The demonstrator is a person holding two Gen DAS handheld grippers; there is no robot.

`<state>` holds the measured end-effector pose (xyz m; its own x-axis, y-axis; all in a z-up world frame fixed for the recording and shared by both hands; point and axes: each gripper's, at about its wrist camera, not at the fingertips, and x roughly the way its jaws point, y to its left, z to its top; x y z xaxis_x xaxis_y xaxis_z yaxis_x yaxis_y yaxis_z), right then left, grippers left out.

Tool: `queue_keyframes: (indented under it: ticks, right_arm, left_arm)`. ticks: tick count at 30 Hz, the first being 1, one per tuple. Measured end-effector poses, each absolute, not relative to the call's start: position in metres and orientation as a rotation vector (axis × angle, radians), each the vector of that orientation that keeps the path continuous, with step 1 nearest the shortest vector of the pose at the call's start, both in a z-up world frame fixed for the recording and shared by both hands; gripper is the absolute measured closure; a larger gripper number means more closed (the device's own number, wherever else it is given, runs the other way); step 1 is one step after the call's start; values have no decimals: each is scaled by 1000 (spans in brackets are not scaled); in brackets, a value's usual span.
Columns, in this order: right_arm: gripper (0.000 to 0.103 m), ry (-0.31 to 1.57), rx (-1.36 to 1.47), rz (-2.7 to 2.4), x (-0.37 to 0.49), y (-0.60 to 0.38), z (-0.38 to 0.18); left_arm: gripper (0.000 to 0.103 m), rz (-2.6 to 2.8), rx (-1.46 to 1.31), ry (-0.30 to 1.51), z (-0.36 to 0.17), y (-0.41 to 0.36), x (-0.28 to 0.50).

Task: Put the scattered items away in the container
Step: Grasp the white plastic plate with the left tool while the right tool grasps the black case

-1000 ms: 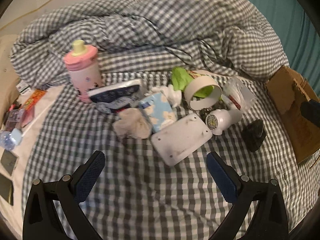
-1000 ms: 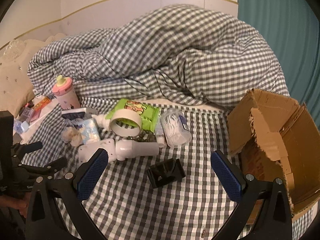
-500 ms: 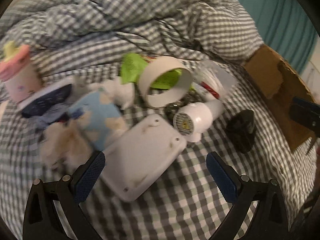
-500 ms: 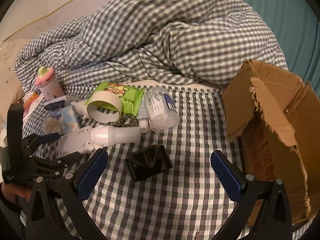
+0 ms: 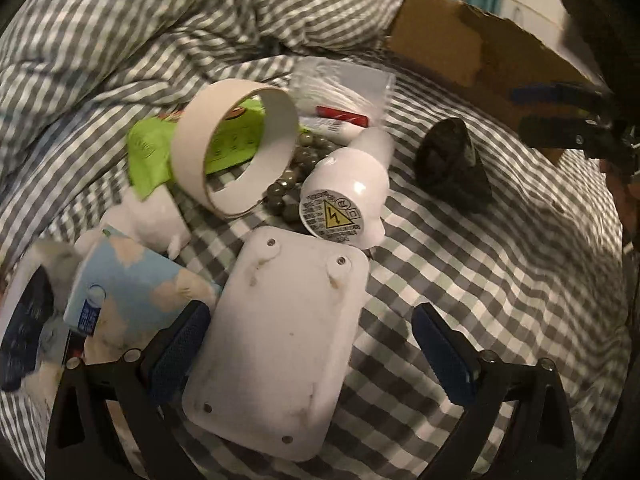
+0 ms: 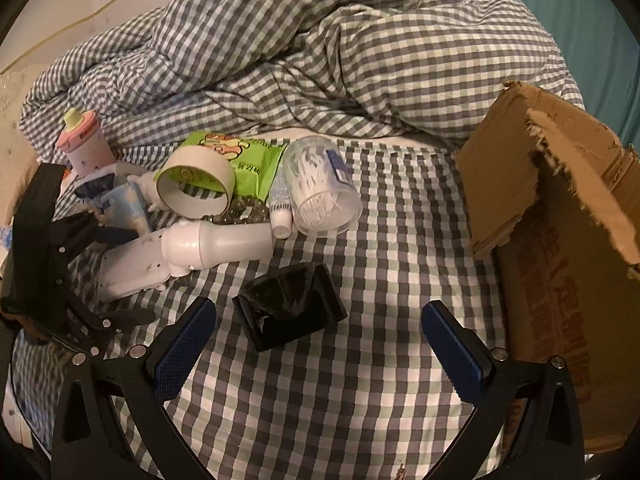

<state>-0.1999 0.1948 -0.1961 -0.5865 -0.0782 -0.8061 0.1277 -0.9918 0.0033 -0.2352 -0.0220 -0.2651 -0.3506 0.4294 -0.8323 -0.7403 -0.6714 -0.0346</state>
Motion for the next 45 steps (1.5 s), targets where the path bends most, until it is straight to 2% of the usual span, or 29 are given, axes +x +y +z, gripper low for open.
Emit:
queue_keyframes:
  ticks: [1,5,18,27,31,32,33,34,45]
  right_arm:
    - [0,87,1368,-2696,-200,194,-197]
    - [0,96,1373,-2690,-204,192,-201]
    - [0,133,1421,-2644,-217,183,-229]
    - [0,353,1423,-2561,-236,165,-259]
    - [1,320,1431,-2536,-241,168,-266]
    - [6,308,1428,-2536,-242,168,-266]
    - [19,306,1430,-2536,-242,169,-266]
    - [24,306,1438,-2529,-242,168,-267]
    - [24,249,1397,-2548,-221,170,-244]
  left_arm:
    - [27,2052,-1129,442,-265,-23,-236]
    - [33,2061,-1124,381,-263,-28,-232]
    - [35,2297,-1139,261,-242,-33,-192]
    - [36,2647,-1226,76,-217,-64,-171]
    - [36,2824,-1233,-59,-201,-87,-161]
    - [36,2851,-1237,-116,-197,-94,-159]
    - [36,2869,-1243,-155,-195,-100,-158]
    - [36,2879,-1248,-175,-193,-103,-157]
    - [36,2897,-1253,-145,-178,-94,-150]
